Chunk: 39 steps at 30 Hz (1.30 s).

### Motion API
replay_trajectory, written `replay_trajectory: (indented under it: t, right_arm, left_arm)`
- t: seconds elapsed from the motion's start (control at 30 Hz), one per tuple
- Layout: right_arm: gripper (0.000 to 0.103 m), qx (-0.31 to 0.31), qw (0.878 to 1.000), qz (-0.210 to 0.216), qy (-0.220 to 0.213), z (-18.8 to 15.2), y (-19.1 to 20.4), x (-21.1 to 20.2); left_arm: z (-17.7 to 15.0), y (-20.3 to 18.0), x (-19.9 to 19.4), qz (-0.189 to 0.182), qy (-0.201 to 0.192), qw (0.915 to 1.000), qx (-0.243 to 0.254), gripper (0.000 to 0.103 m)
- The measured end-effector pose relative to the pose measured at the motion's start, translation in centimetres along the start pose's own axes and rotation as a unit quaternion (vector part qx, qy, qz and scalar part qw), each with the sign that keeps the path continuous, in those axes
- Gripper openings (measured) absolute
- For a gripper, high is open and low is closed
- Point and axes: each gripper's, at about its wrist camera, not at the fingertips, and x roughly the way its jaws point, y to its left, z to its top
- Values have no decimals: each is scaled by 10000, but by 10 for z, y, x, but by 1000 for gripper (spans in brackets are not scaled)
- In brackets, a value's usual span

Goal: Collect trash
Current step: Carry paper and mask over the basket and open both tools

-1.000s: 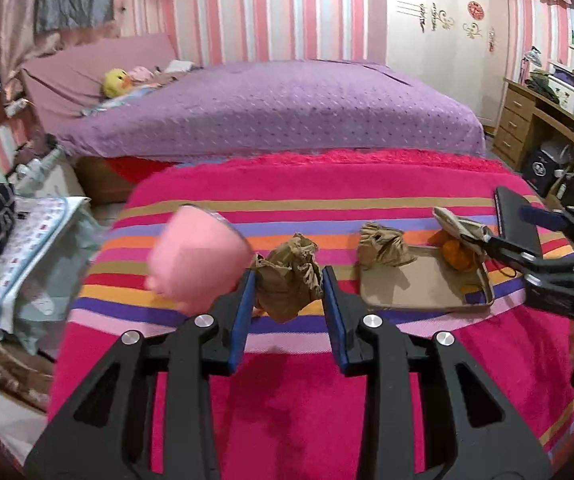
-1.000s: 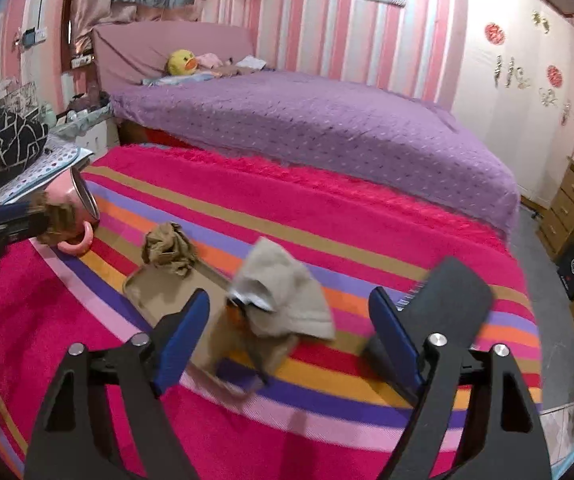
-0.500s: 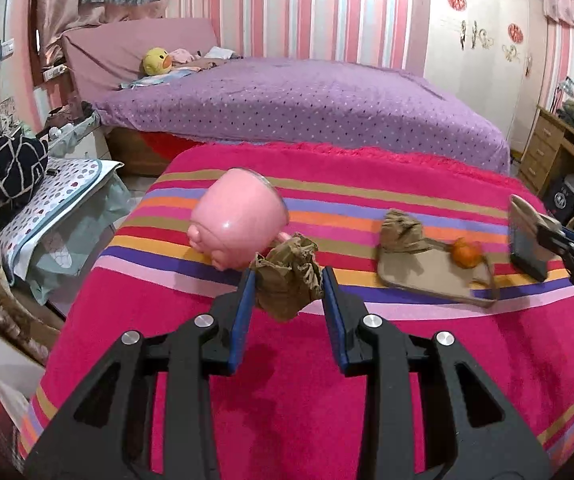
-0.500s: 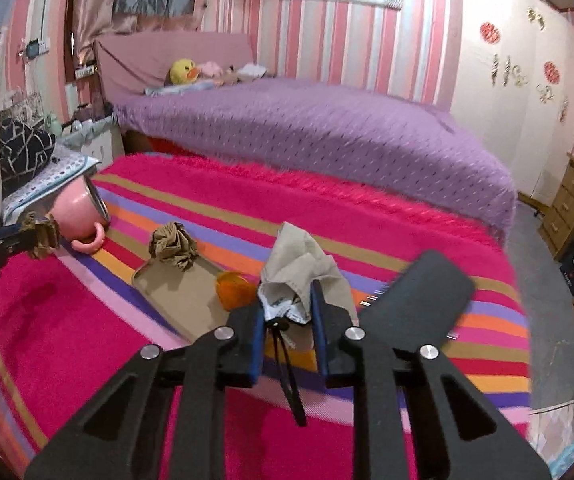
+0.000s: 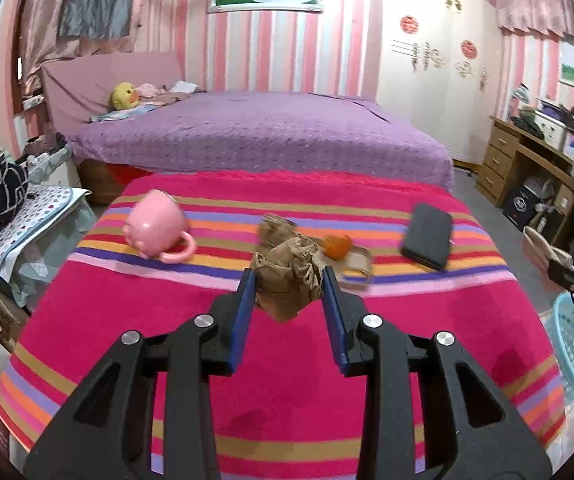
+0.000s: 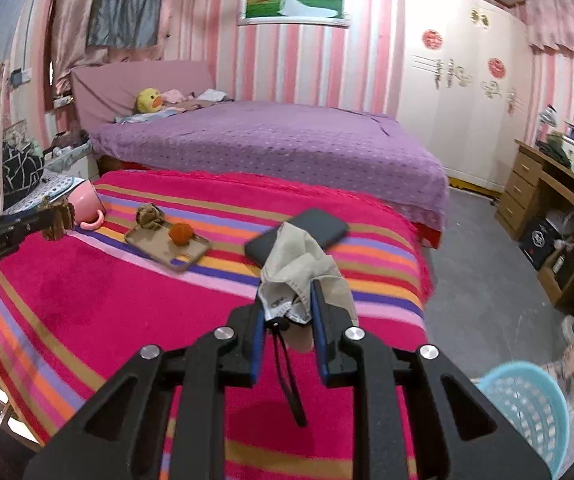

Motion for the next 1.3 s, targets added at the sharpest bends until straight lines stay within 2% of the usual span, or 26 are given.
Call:
replay_trajectory:
  t: [0.17,0.37,0.53,0.7,0.9,1.07,1.3]
  right_arm:
    - [20,158,9998,-82,-4,-26,-27,-9]
    - [21,302,9993,-208,35,-37,-63,-9]
    - [21,288,9978,-589,60,-46,-96,-16]
    - [21,629,9924,-1052,87,-66,-156,-38]
    - [21,1077,9836,-1444,90,-89,-216,-62]
    - [21,1124,9784,-1718,252,-106,-241,-65]
    - [20,1286,9732,-1880,304,-123,-268,-73]
  left_arm:
    - [-19,-24,0,-72,208,9998,-15,32]
    - [-30,-47,9,89,343,9993,79,32]
    - [-28,-82,13,101,260,9992,276,32]
    - [-31,-142,20,-306,286,9986,311,32]
    - [-51,-238,21,-823,280,9928,823,32]
    - [-70,-303,21,-1315,437,9834,1173,32]
    - [-84,-374,14,-1858,381,9709,1464,33]
